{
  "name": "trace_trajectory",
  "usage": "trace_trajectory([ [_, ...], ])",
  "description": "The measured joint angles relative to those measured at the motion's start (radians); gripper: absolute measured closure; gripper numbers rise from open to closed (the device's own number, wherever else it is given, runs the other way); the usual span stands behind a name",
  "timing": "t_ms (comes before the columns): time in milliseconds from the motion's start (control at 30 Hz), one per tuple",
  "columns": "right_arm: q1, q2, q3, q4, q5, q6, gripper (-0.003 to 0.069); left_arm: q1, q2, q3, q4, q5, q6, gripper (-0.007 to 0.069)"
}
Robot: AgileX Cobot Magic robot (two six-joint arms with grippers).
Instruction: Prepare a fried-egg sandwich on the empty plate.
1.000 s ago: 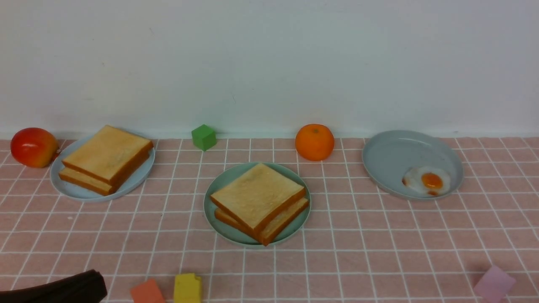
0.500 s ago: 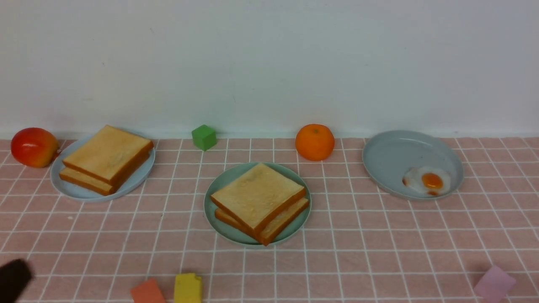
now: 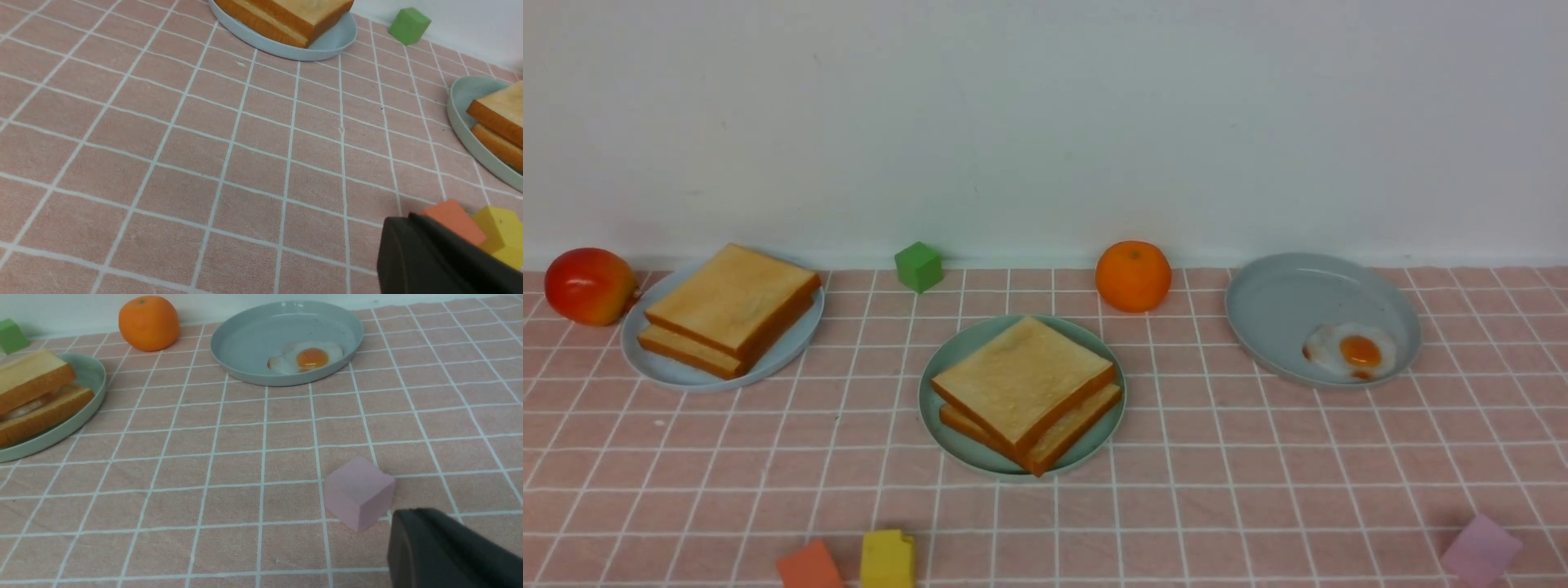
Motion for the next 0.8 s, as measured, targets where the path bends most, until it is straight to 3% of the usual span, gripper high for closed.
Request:
trace_trajectory([
  [800,0.0,0.0,0.0,0.0,0.0,0.0,0.0628,0.0,0.0,0.0,-0.002,0.0,-0.002,0.0638],
])
